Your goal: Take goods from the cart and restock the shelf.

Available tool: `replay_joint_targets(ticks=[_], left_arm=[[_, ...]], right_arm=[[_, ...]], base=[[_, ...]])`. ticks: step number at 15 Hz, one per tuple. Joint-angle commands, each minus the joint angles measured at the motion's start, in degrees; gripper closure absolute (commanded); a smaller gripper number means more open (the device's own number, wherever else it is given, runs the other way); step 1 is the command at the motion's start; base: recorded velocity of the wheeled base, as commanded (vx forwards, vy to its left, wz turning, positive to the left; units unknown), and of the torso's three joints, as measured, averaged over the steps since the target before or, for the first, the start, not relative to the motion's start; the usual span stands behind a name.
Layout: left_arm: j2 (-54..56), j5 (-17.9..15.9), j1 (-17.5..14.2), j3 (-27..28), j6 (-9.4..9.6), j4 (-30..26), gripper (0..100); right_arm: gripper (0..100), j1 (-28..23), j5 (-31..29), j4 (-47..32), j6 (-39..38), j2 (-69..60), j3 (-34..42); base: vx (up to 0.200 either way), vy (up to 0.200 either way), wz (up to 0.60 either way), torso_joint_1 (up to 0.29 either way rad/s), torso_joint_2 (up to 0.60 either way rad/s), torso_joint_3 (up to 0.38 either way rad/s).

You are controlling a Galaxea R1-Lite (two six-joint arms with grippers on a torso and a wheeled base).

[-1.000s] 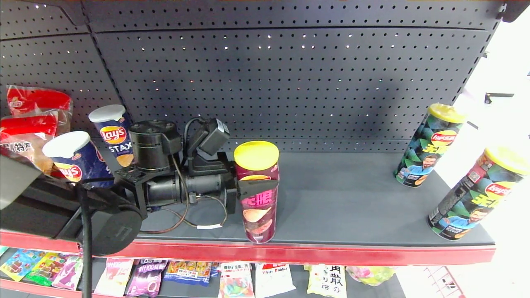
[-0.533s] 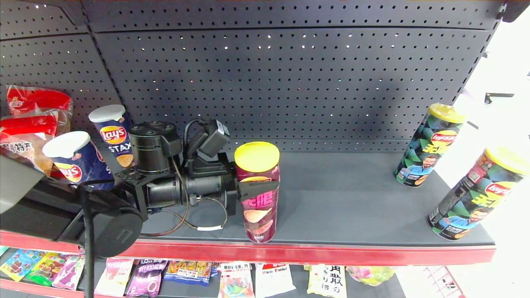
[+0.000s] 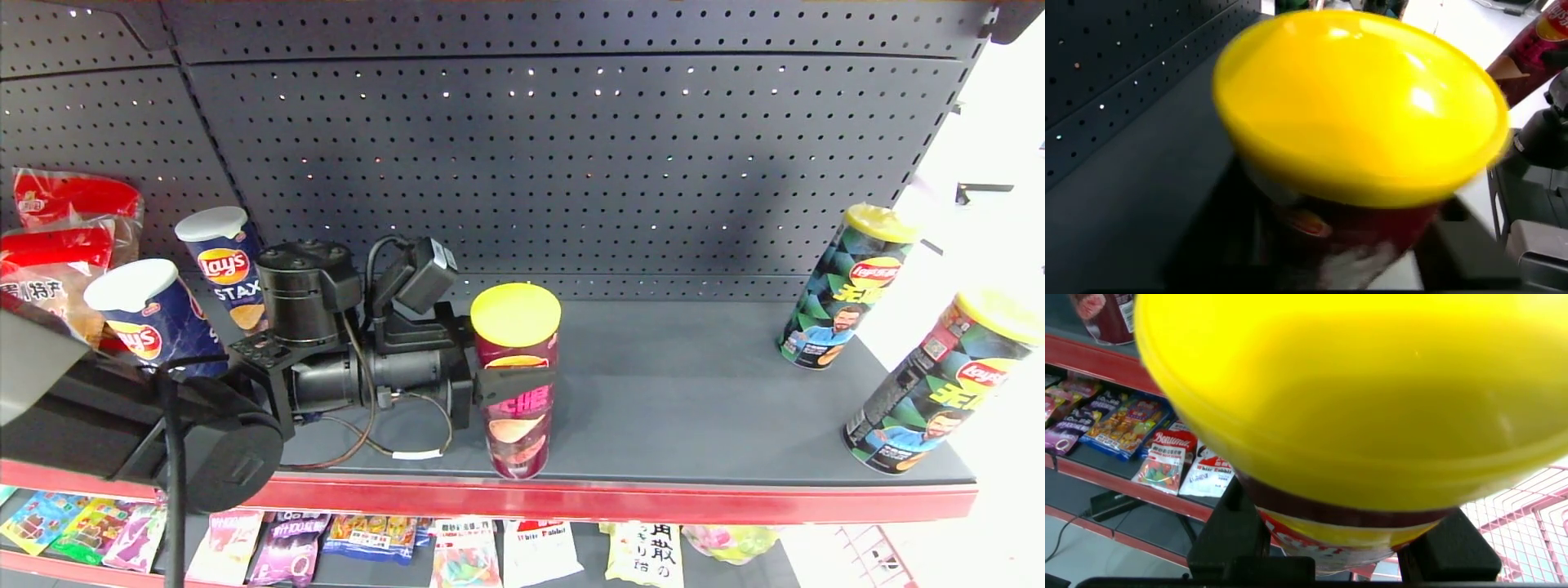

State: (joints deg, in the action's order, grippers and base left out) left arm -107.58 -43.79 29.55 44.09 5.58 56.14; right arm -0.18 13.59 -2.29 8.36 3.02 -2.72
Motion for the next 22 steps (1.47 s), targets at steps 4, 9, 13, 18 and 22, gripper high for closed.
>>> replay_joint_targets(ticks=[4, 9, 13, 18, 22], left_arm=[[0.2, 0.1, 0.1, -0.9, -0.05, -0.1, 0], [3.3, 0.1, -0.2, -4.5, -0.31, -0.1, 0], [7.6, 0.1, -2.3, -9.8, -0.31, -0.1, 0], [15.6, 1.7, -7.2, -18.3, -0.13, -0.1, 0], [25.9, 5.6, -7.2, -27.6, -0.4, -0.2, 0]], right_arm=[[100, 0.0, 0.0, 0.0, 0.0, 0.1, 0.0], [100, 0.0, 0.0, 0.0, 0.0, 0.1, 0.0], [100, 0.0, 0.0, 0.0, 0.0, 0.1, 0.0], [100, 0.0, 0.0, 0.0, 0.1, 0.3, 0.0], [100, 0.3, 0.4, -0.1, 0.2, 0.8, -0.2]], base=[[0.0, 0.0, 0.0, 0.0, 0.0, 0.0], [0.0, 0.0, 0.0, 0.0, 0.0, 0.0], [0.0, 0.0, 0.0, 0.0, 0.0, 0.0], [0.0, 0.0, 0.0, 0.0, 0.0, 0.0], [0.0, 0.0, 0.0, 0.0, 0.0, 0.0]])
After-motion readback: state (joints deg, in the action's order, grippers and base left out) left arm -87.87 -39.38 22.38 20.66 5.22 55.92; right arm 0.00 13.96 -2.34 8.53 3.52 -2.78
